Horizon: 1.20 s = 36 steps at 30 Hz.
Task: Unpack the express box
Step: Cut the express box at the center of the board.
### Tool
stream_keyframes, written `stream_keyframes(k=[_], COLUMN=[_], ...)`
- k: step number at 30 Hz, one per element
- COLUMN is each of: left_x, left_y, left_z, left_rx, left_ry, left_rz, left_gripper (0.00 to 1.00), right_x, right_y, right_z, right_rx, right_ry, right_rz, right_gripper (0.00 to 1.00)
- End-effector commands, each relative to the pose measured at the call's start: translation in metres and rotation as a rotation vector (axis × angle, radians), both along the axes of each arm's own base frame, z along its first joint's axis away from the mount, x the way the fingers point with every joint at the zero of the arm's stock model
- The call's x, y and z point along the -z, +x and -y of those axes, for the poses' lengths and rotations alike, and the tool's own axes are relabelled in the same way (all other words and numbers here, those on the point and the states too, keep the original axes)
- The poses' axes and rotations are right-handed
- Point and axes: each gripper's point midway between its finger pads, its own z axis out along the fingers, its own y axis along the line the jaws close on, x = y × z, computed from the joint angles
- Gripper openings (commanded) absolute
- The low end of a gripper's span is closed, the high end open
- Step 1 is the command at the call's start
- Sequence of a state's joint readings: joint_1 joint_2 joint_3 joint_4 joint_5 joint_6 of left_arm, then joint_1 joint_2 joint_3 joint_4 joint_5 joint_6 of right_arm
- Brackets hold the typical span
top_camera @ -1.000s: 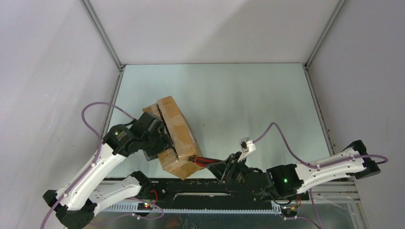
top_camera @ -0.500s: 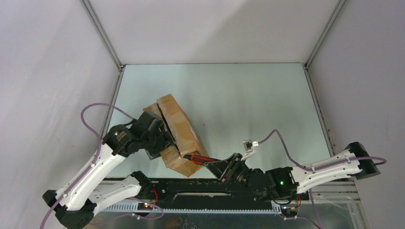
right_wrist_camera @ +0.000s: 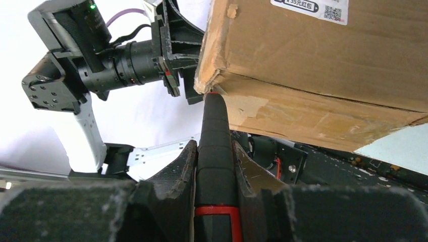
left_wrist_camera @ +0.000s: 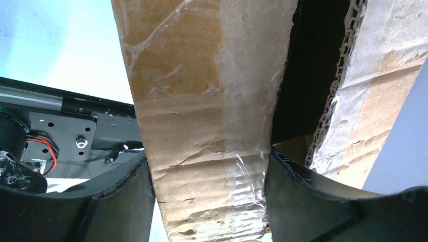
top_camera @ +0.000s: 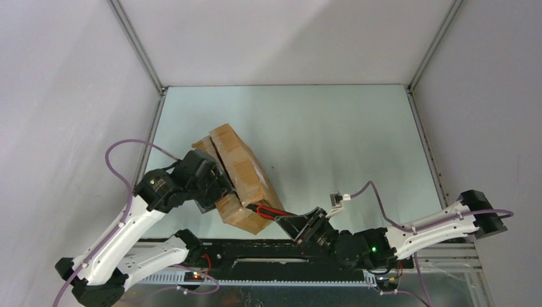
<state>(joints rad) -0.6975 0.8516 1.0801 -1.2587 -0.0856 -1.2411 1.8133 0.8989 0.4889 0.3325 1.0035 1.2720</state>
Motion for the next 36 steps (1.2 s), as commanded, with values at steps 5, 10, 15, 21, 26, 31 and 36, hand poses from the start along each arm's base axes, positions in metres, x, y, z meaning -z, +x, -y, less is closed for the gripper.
stream_keyframes(k=[5,10,15,21,26,31,36], left_x=[-0.023,-0.024,-0.025,-0.033,-0.035,-0.034,-0.034], left_y=[0.012,0.012,0.013,0.019,0.022,0.022,0.019], left_z=[0.009,0.011,0.013,0.013,0.015,0.017,0.018], left_rx=[-0.018,-0.019,-0.015,-0.059,-0.085,-0.100,-0.088], left_ry=[-0.077,-0.084,-0.090,-0.126,-0.161,-0.193,-0.196], left_rz=[0.090,0.092,0.098,0.139,0.157,0.160,0.148], left_gripper=[0.58,0.57,0.57,0.57,0.56,0.56,0.56], right_x=[-0.022,-0.019,-0.019,-0.001,0.016,0.023,0.036], right_y=[0.004,0.008,0.008,0.001,-0.001,0.001,0.009], right_z=[-0.001,-0.005,-0.018,-0.027,-0.024,-0.026,-0.020], right_rx=[0.054,0.066,0.021,-0.029,-0.022,-0.027,0.011], right_ry=[0.106,0.103,0.092,0.021,-0.021,-0.047,-0.104], right_rz=[-0.021,-0.019,-0.023,-0.061,-0.099,-0.093,-0.093], right_gripper=[0.00,0.00,0.00,0.00,0.00,0.00,0.00])
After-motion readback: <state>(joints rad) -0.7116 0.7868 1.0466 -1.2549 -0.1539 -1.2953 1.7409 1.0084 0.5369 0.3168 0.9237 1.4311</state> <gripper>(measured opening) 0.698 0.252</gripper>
